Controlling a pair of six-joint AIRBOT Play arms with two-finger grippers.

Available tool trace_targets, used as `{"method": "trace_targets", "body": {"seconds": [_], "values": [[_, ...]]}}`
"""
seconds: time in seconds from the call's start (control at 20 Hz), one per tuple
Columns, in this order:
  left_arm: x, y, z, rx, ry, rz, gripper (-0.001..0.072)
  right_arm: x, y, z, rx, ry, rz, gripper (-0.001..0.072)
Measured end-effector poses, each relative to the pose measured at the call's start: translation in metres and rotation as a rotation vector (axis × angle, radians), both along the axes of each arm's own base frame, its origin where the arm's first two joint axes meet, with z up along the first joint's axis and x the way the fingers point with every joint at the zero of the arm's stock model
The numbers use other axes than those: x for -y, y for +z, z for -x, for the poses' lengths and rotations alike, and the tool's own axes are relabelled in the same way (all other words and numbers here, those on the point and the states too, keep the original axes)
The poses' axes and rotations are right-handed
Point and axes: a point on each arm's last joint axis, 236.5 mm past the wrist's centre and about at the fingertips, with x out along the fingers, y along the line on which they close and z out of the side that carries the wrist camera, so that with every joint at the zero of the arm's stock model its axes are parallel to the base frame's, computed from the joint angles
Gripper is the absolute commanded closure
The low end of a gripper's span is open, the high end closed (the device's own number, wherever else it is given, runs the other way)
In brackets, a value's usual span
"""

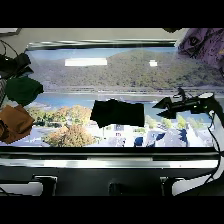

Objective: Fold the clothes and pants, and hang the long-sleeved shirts on hangers.

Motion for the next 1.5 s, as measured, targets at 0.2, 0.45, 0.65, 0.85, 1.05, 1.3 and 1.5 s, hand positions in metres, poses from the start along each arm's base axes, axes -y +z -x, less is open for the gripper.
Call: {"method": "trace_targets", "body": {"seconds": [0.2,0.45,0.65,0.85,1.05,1.3,1.5], "values": [[0.0,-0.001,-0.002,0.003,0.001,0.0,0.0687,-0.032,-0.02,0.003,-0.016,0.058,-0.019,0.0133],[0.0,-0.004,-0.003,-0.002,0.001,0.001,0.0688,-0.062,-0.029,0.007,-0.018,0.115,-0.019,0.0279],[0.0,-0.005,-0.004,-0.003,0.001,0.001,0.0687,-0.08,-0.034,0.01,-0.011,0.155,-0.004,0.0686],[0.0,-0.005,-0.004,-0.004,0.001,0.001,0.0687,-0.087,-0.013,-0.005,0.054,0.145,-0.017,0.0687],[0.0,-0.005,-0.004,-0.004,0.0,0.001,0.0687,-0.064,0.037,-0.054,0.179,0.045,0.014,0.0687],[0.0,-0.005,-0.004,-0.004,0.0,0.002,0.0687,-0.007,0.113,-0.112,0.3,-0.141,0.062,0.0688],[0.0,-0.005,-0.004,-0.004,0.0,0.002,0.0687,0.04,0.17,-0.139,0.376,-0.285,0.123,0.0689]]}}
